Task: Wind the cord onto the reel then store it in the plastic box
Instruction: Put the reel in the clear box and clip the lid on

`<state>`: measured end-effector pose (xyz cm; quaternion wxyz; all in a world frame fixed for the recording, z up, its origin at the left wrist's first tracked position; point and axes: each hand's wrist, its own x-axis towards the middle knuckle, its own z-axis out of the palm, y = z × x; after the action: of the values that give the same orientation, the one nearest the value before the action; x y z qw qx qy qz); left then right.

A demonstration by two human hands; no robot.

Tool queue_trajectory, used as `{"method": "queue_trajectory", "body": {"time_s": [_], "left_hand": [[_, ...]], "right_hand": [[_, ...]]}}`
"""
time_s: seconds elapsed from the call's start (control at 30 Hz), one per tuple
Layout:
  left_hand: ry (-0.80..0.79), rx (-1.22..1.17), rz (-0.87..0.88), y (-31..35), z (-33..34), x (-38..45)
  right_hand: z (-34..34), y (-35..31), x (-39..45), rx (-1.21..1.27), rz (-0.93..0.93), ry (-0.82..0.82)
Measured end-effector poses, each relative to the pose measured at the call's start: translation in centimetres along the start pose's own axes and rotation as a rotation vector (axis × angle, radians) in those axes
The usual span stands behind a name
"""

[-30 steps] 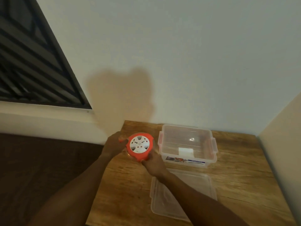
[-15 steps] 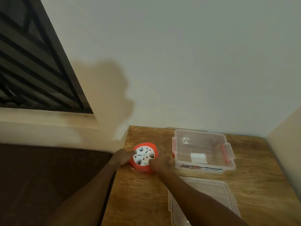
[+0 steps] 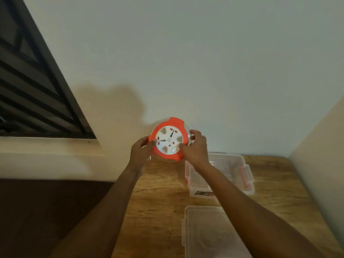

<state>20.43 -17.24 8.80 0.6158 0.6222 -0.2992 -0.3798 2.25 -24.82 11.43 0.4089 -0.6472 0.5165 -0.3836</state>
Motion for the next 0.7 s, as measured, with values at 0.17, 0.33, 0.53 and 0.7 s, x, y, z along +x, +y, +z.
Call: {"method": "queue_trajectory", "body": {"time_s": [0.17,0.33,0.53,0.7], "left_hand": [[-0.121,0.050,-0.020,0.2,9.8,-1.0],[-0.235,0.221,-0.093,-2.9,16.7,-2.6],[-0.280,0.326,-0.188,-6.2,19.0,-3.9],[-0.251,0.328,-0.259,-8.0,18.4,-4.1]], "right_hand": [[-9.6,3.1,2.5,-0.145,0.153,0.053],[-15.9,8.5,1.9,-0.382,0.287,-0.044],[-17.8,11.8,1.7,-0.757,0.126,-0.167],[-16.1,12.0,1.6,-0.944,-0.001,-0.246]]}}
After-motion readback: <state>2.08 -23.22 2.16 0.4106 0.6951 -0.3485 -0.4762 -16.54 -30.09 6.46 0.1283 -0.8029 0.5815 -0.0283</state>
